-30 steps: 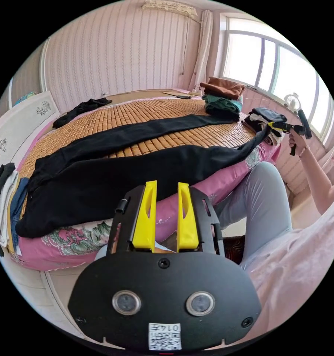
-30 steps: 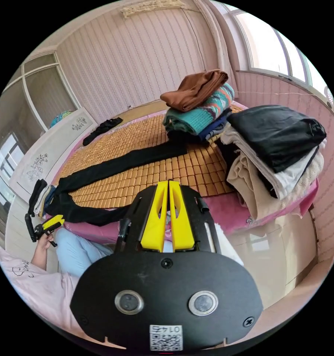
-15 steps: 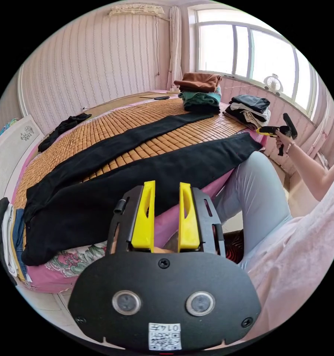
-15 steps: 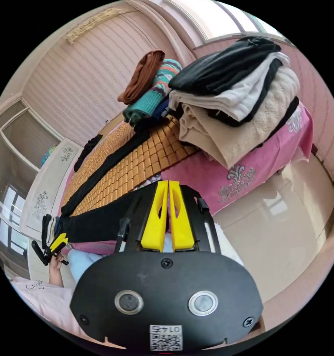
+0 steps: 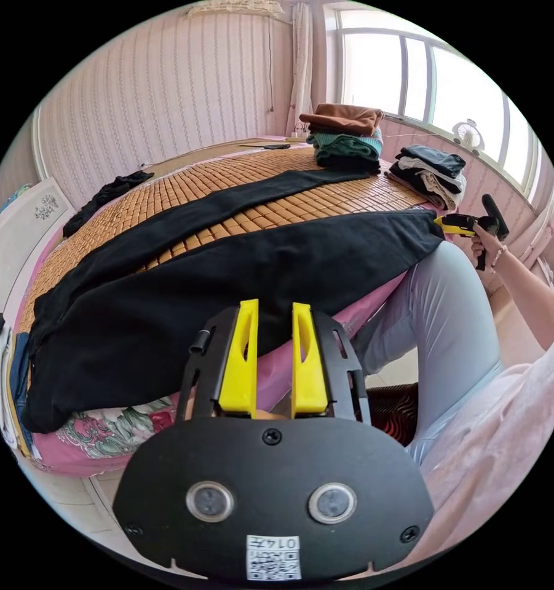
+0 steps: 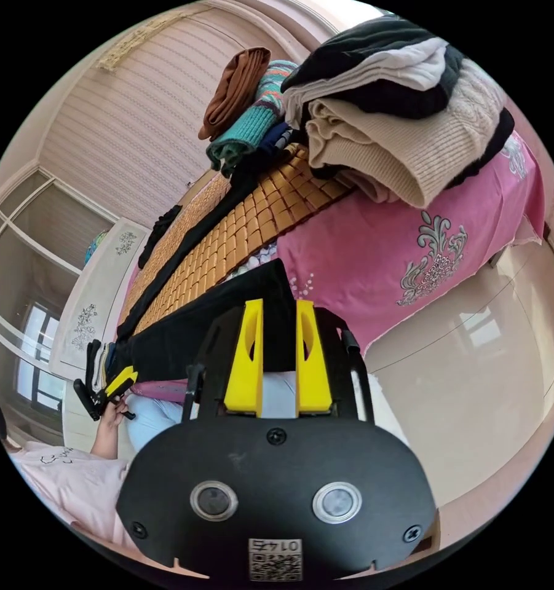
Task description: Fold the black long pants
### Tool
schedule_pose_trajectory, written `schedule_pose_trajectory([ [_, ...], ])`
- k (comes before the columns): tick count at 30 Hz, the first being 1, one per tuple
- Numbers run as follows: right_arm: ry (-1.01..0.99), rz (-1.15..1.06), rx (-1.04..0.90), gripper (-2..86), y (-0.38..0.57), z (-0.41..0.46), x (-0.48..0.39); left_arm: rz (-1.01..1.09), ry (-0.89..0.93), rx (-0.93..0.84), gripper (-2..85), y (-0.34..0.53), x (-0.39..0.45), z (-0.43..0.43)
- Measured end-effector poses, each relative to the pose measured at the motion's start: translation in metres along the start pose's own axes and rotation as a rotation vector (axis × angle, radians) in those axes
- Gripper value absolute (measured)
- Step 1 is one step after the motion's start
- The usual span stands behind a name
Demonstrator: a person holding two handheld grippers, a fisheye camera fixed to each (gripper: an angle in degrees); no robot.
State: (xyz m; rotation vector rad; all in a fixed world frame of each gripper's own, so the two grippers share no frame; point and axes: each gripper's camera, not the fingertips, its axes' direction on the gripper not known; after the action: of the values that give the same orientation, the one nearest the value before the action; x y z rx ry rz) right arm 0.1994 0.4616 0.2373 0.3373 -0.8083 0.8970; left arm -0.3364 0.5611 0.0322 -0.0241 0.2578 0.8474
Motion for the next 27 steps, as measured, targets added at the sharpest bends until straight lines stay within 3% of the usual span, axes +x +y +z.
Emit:
schedule_pose_trajectory([
  [3, -0.009, -0.035, -0.017, 3.7, -0.008, -0.002, -0.012, -0.059, 0.059, 0.003, -0.3, -0.001, -0.009, -0.006],
  [9, -0.095, -0.200, 0.151, 2.0, -0.041, -0.039, -0.065, -0.033, 0.034, 0.117, -0.9, -0.020, -0.016, -0.049],
  [13, -0.021, -0.318, 0.189, 2.2, -0.078, -0.036, -0.100, -0.059, 0.015, 0.236, -0.6, -0.036, -0.023, -0.068],
  [15, 0.034, -0.307, 0.196, 2.6, -0.090, -0.019, -0.102, -0.092, 0.043, 0.212, 0.5, -0.041, -0.027, -0.049],
  [19, 0.102, -0.121, 0.098, 3.9, -0.092, 0.042, -0.079, -0.185, 0.118, 0.108, 4.1, -0.033, -0.038, -0.021],
  [27, 0.287, -0.308, -0.041, 6.0, -0.045, 0.123, -0.120, -0.114, -0.023, 0.150, 2.8, -0.033, -0.068, -0.068],
])
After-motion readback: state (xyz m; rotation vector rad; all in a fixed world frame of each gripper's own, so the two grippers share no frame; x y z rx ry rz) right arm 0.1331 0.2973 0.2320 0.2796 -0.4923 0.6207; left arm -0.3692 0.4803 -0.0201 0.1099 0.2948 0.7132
